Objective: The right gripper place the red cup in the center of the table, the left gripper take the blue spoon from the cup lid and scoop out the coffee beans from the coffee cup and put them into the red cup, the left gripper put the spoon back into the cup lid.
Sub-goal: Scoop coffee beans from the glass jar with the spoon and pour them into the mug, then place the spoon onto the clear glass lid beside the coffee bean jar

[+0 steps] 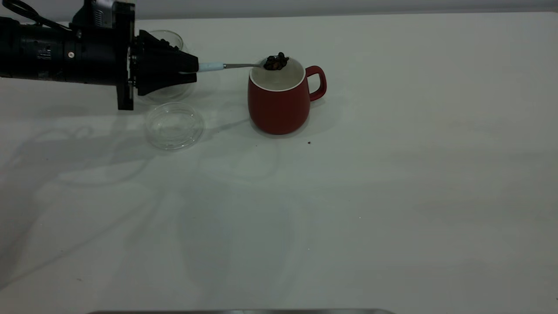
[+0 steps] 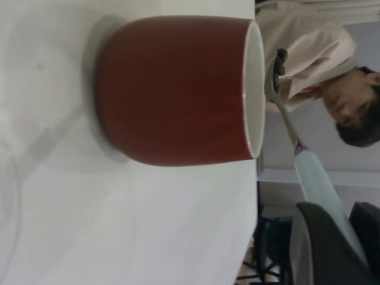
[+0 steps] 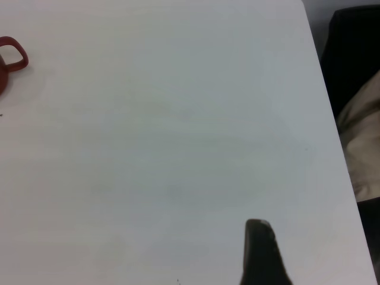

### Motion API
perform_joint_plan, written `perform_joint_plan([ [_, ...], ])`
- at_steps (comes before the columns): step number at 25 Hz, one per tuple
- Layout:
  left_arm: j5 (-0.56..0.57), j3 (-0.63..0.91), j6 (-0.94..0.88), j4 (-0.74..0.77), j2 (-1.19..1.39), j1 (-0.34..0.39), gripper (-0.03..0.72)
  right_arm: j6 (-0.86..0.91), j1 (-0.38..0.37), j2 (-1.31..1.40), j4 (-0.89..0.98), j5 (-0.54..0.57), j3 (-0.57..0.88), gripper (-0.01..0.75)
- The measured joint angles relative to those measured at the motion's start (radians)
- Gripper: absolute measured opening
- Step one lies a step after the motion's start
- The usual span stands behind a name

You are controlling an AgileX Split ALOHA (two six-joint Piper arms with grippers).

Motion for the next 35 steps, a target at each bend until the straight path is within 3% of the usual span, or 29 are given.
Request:
perform_joint_plan([
  [9,-0.026,0.0,0.192,-0.002,0.0,0.0,0.126,0.0,0.0,0.0,0.0,0.0,0.0,0.504],
  [19,-0.029,0.0,0.509,-0.115,0.0,0.0,0.126,0.0,0.0,0.0,0.0,0.0,0.0,0.504],
  [30,-0.005,0.0,0.506,-0.103,0.0,0.001,0.126,0.0,0.0,0.0,0.0,0.0,0.0,0.504],
  [35,0.066,0.0,0.359,-0.076,-0.011,0.072,0.126,0.0,0.0,0.0,0.0,0.0,0.0,0.504],
])
